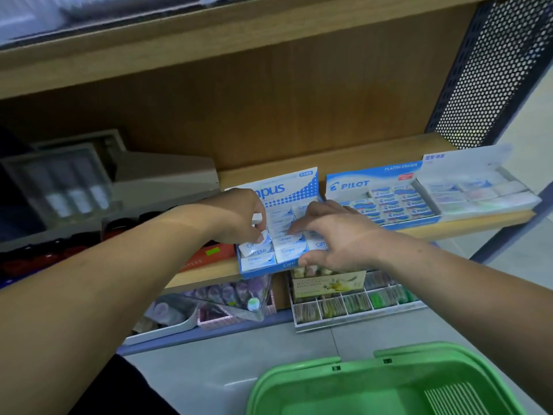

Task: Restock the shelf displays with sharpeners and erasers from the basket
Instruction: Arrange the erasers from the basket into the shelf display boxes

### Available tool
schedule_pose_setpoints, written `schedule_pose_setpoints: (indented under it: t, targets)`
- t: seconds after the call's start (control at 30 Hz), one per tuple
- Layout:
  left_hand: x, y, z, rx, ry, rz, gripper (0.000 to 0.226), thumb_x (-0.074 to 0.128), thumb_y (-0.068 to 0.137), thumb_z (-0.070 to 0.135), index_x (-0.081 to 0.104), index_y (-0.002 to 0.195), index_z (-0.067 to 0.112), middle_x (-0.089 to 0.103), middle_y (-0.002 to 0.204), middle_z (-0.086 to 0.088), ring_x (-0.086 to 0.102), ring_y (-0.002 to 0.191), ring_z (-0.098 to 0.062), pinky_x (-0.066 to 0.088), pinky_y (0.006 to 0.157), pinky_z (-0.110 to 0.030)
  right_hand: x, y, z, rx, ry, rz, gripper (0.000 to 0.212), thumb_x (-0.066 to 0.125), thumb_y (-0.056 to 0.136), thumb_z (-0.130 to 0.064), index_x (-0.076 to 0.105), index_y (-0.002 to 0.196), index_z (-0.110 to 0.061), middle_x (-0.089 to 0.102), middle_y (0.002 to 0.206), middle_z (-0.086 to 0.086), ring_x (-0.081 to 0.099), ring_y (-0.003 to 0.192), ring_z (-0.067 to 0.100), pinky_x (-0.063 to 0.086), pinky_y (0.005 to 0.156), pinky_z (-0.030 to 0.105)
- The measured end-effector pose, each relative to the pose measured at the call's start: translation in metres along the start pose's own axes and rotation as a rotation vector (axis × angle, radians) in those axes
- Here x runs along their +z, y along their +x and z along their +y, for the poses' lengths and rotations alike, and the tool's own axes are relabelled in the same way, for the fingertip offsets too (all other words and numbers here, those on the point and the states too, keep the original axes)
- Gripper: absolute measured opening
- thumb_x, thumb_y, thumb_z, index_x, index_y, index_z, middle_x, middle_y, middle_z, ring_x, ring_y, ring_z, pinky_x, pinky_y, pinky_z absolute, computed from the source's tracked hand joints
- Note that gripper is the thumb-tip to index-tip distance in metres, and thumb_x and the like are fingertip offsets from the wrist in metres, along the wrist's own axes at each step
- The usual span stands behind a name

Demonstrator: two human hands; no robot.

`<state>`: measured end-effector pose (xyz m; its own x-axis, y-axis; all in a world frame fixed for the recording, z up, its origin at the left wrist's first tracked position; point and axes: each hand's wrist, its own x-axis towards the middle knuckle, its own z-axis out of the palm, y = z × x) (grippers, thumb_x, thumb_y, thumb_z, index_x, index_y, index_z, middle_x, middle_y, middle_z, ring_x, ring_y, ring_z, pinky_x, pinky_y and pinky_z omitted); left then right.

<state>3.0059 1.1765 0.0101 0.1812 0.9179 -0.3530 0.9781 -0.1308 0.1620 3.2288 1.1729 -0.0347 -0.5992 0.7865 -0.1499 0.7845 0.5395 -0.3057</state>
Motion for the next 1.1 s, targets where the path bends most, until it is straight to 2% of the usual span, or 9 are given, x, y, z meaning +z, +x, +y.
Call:
schedule_pose_setpoints:
  t: [0.23,0.33,0.4,0.5,0.63,0.77,0.87,1.0,1.1]
  targets:
    - [-0.001,-0.011,0.001,0.04,-0.074,-0.05,0.005,0.073,0.092,0.037,0.07,0.095,0.038,0.06,0.111,0.021,0.057,0.099,-0.005,0.046,0.078,-0.025,0.0,-0.003,-0.003,0.022,0.026,0.013,0.058,0.07,0.085,-0.059,0.05,0.139,-0.048,0.042,0.126,-0.019,0.031,0.136,0.011,0.032,0.113,0.036]
    - [-0.009,-0.019,0.003,-0.009,-0.307,0.052,0.009,0.07,0.095,0.033,0.068,0.103,0.037,0.066,0.111,0.017,0.064,0.09,-0.002,0.049,0.072,-0.023,-0.004,-0.005,-0.001,0.038,0.081,0.014,0.06,0.076,0.081,-0.059,0.058,0.135,-0.043,0.05,0.13,-0.02,0.039,0.132,0.008,0.038,0.111,0.033]
    - [-0.011,-0.026,0.005,-0.002,-0.596,-0.036,0.025,0.073,0.095,0.026,0.065,0.116,0.036,0.074,0.106,0.015,0.068,0.078,0.002,0.051,0.065,-0.018,-0.008,-0.006,0.001,0.074,0.198,0.083,0.053,0.079,0.079,-0.058,0.065,0.126,-0.039,0.059,0.128,-0.019,0.054,0.121,0.004,0.045,0.107,0.031]
    - [-0.007,-0.036,0.01,0.043,-1.003,-0.237,0.056,0.076,0.091,0.007,0.05,0.138,0.023,0.075,0.119,0.001,0.072,0.105,-0.007,0.059,0.085,-0.022,-0.012,-0.007,0.0,0.119,0.551,0.27,0.027,0.084,0.081,-0.042,0.07,0.101,-0.03,0.071,0.105,-0.011,0.068,0.096,0.007,0.055,0.093,0.034]
    - [-0.004,-0.037,0.017,0.083,-1.268,-0.26,0.058,0.063,0.095,-0.007,0.043,0.144,0.016,0.069,0.129,-0.014,0.07,0.116,-0.023,0.057,0.097,-0.032,-0.024,-0.01,-0.005,0.08,0.833,0.27,0.023,0.087,0.08,-0.025,0.074,0.1,-0.026,0.073,0.09,0.0,0.064,0.073,0.013,0.057,0.075,0.037]
    - [-0.002,-0.035,0.03,0.157,-1.266,-0.218,0.046,0.062,0.095,-0.008,0.054,0.137,0.011,0.065,0.133,-0.014,0.069,0.118,-0.021,0.058,0.095,-0.03,-0.026,-0.011,-0.013,0.025,0.851,0.244,0.022,0.082,0.086,-0.02,0.077,0.107,-0.025,0.069,0.088,0.005,0.059,0.071,0.013,0.052,0.068,0.035]
    - [-0.002,-0.032,0.034,0.136,-1.253,-0.179,0.041,0.068,0.094,-0.002,0.06,0.131,0.015,0.069,0.125,-0.016,0.071,0.113,-0.022,0.06,0.089,-0.031,-0.027,-0.011,-0.009,0.052,0.892,0.239,0.017,0.082,0.086,-0.018,0.077,0.101,-0.024,0.069,0.088,0.001,0.065,0.076,0.022,0.059,0.074,0.045]
    - [0.002,-0.027,0.033,0.021,-1.054,-0.01,0.02,0.065,0.1,0.022,0.065,0.118,0.014,0.076,0.109,-0.012,0.077,0.091,-0.02,0.064,0.076,-0.036,-0.029,-0.012,0.004,0.176,1.067,0.273,0.014,0.081,0.085,-0.01,0.069,0.091,-0.015,0.068,0.077,0.001,0.067,0.073,0.018,0.06,0.068,0.039]
    - [0.008,-0.019,0.031,-0.033,-0.8,0.14,0.006,0.067,0.098,0.033,0.071,0.101,0.03,0.078,0.086,-0.004,0.071,0.066,-0.02,0.063,0.07,-0.038,-0.033,-0.013,0.021,0.283,1.162,0.311,0.019,0.076,0.084,0.007,0.071,0.094,-0.008,0.07,0.071,0.002,0.068,0.068,0.022,0.062,0.066,0.035]
